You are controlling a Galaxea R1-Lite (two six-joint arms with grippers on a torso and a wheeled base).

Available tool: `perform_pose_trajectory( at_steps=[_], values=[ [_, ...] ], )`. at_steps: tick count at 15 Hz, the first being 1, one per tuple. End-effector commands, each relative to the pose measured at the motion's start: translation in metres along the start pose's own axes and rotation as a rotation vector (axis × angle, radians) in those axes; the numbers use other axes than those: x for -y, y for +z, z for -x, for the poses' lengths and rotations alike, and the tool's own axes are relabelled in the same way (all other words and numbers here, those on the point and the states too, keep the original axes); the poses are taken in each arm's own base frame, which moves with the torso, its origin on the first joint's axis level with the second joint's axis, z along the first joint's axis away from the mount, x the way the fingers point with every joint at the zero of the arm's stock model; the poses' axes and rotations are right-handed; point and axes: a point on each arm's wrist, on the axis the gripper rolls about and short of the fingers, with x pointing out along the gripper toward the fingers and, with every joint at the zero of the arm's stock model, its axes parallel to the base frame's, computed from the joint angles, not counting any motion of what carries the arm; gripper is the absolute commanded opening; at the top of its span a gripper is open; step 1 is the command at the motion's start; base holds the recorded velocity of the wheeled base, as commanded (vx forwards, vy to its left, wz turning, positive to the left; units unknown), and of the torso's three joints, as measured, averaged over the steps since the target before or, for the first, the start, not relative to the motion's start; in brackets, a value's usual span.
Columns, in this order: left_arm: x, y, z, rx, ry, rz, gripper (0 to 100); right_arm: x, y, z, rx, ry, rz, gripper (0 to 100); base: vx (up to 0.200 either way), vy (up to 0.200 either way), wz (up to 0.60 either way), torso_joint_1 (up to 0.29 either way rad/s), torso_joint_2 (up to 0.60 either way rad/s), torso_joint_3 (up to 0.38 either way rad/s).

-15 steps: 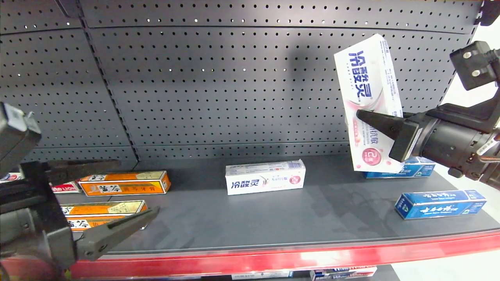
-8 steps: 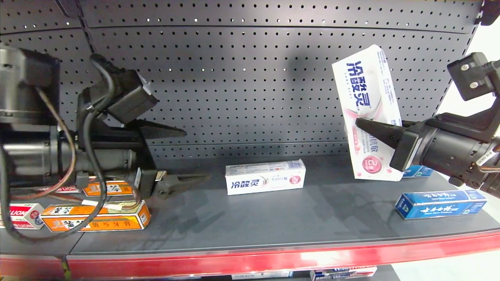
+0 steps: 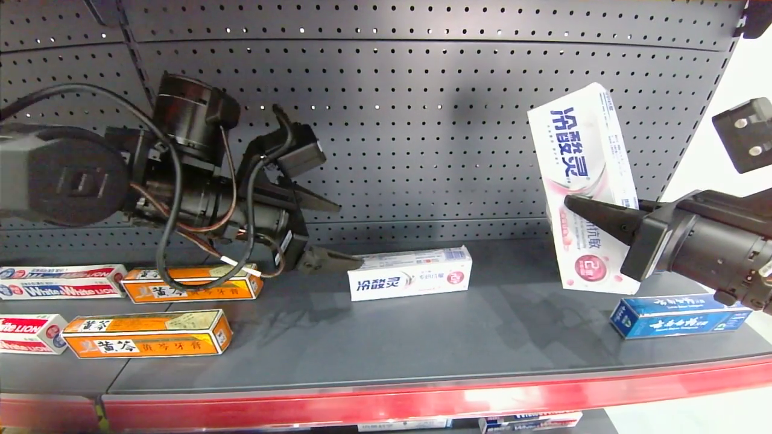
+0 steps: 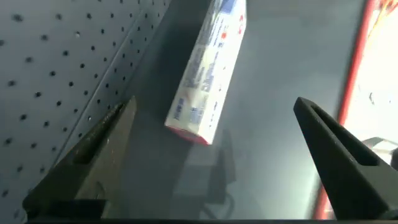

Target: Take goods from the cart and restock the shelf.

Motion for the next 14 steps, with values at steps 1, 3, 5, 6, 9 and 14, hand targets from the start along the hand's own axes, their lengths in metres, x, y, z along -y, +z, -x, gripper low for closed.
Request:
perform_pose_trajectory(
  at_steps=[1, 3, 5, 6, 9, 14],
  values=[
    [-0.008, -0.009, -0.021, -0.030, -0.018, 0.007, 100, 0.000, 0.003, 0.002, 0.012, -0.002, 0.001, 0, 0.000, 0.000, 0.00, 0.000, 0.00, 0.000],
    [-0.011, -0.005, -0.025, -0.020, -0.017, -0.031, 100, 0.001, 0.004, 0.002, 0.015, -0.002, 0.001, 0, 0.000, 0.000, 0.00, 0.000, 0.00, 0.000],
    [-0.014, -0.005, -0.029, -0.022, -0.027, -0.038, 100, 0.000, 0.002, 0.002, 0.010, -0.001, 0.001, 0, 0.000, 0.000, 0.00, 0.000, 0.00, 0.000],
    [-0.012, -0.008, -0.030, -0.053, -0.050, -0.014, 100, 0.000, 0.001, 0.002, 0.007, -0.001, 0.001, 0, 0.000, 0.000, 0.00, 0.000, 0.00, 0.000],
    [-0.016, -0.008, -0.042, -0.070, -0.063, -0.006, 100, 0.000, 0.000, 0.001, 0.002, -0.001, 0.002, 0, 0.000, 0.000, 0.00, 0.000, 0.00, 0.000],
    [-0.020, 0.008, -0.063, -0.069, -0.097, -0.010, 100, 0.001, -0.003, 0.003, -0.007, -0.003, 0.002, 0, 0.000, 0.000, 0.00, 0.000, 0.00, 0.000]
  ],
)
